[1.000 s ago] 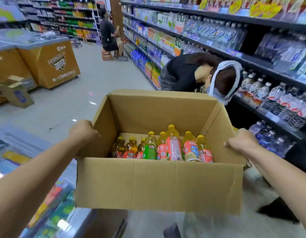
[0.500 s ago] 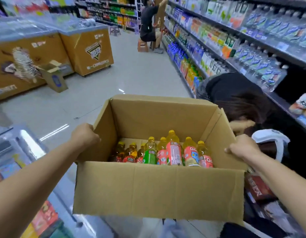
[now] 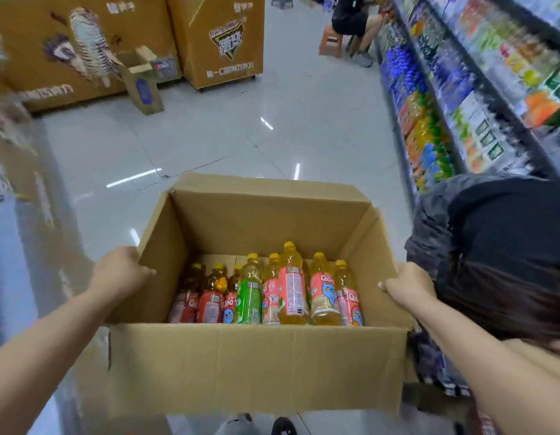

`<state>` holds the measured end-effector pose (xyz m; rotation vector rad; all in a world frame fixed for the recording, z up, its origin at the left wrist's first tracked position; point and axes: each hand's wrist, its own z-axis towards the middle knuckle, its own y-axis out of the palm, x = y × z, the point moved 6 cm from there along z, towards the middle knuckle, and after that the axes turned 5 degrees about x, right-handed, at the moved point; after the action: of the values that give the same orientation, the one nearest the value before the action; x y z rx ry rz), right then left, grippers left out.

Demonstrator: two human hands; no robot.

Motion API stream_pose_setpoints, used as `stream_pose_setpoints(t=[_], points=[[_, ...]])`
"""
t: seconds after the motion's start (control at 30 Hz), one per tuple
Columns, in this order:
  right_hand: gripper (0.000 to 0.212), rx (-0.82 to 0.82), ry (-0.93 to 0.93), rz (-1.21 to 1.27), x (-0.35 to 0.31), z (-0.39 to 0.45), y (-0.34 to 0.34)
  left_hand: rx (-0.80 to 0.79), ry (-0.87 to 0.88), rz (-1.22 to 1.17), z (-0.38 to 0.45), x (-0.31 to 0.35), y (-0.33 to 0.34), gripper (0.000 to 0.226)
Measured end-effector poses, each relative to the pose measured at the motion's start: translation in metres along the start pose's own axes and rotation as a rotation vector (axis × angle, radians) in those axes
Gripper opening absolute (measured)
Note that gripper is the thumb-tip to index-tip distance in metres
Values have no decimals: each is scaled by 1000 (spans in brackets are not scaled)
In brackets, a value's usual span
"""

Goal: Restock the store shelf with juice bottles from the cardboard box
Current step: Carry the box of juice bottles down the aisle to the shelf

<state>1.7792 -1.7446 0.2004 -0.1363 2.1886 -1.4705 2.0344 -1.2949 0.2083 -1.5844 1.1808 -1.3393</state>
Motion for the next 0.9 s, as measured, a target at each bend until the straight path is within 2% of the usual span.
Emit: stream_pose_setpoints(t=[0.17,0.4,0.53,0.9], points=[[35,-85,-4,-106,-71,78,38,-38,-40,7,87,5,15,25],[16,-146,49,-79,-198,187,82,-119,-66,-23,272,33,28,19],[7,-136,49,-42,-277,253,90,-112,-21,4,385,79,9,15],[17,-93,53,103,-463,502,71,-14,91,34,678,264,-32,19]])
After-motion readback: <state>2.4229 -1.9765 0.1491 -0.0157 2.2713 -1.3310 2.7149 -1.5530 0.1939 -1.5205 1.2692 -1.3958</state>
